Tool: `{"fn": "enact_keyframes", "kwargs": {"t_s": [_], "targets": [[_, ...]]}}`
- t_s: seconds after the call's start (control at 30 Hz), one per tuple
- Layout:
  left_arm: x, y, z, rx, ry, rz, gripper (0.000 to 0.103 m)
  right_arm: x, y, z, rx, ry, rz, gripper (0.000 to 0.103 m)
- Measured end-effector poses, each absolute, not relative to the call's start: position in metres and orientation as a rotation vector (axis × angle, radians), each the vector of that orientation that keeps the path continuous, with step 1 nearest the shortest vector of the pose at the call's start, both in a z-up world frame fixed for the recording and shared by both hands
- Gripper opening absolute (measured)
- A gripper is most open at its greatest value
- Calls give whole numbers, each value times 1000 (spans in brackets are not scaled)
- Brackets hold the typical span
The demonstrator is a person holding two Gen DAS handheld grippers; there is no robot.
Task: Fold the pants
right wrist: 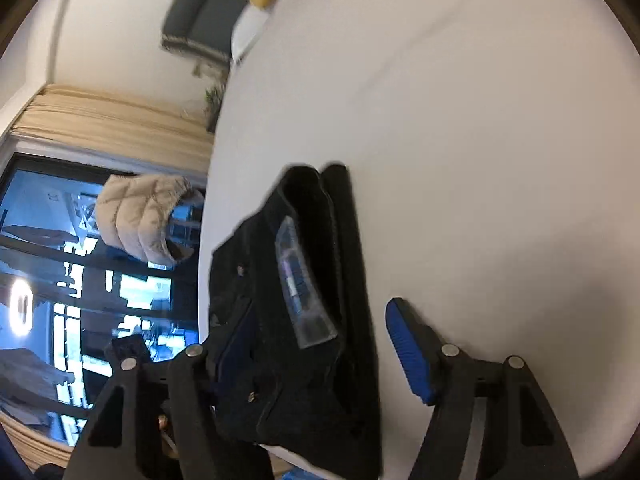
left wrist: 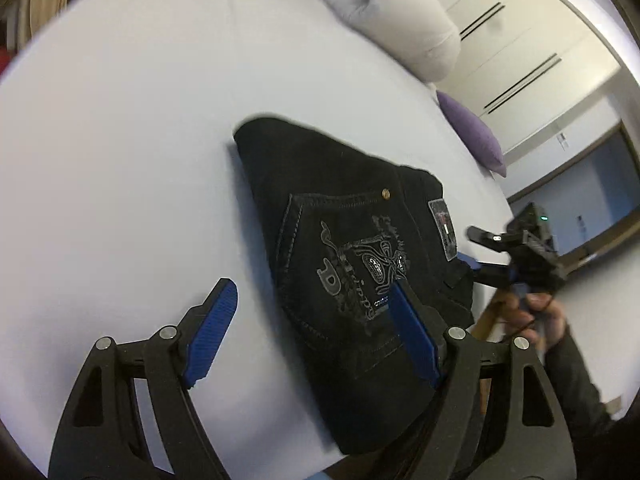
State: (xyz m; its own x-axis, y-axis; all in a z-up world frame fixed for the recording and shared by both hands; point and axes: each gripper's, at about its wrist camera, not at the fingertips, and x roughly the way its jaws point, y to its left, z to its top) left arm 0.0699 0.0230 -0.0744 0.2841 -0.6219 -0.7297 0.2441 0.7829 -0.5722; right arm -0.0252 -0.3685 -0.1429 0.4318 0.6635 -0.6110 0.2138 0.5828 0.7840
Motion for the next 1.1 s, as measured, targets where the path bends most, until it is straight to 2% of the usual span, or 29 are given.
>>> {"fn": "enact_keyframes", "kwargs": {"t_s": [0.17,0.2,0.23,0.3,0.4,0.47,0.53,0.6,0.83,1.1], "targets": [[92,-2,-99,-410,1264,-637,76,-5,-356,-152,939,1182,380,58],[95,-4,-104,-428,1273,-637,74,-3,-353,-154,929,1192,379,54],[99,-6,-106,-435,1271,-635,71,-1,-350,-155,914,1207,374,50],[101,-5,-105,-421,1284,-633,55,-3,-347,-156,897,1213,368,44],[103,-1,-102,-399,1291,-627,39,-6,-338,-150,839,1215,332,36],[103,0,-100,-381,1288,-629,33,-9,-331,-140,773,1209,303,32],[105,-9,-96,-347,1282,-621,29,-12,-323,-128,726,1190,284,23],[104,-12,-85,-302,1267,-614,24,-15,-317,-114,703,1163,276,21],[108,-5,-38,-203,1165,-601,20,-9,-297,-72,664,1093,307,19],[153,35,8,-104,1054,-536,20,68,-265,-56,659,1069,362,19]]}}
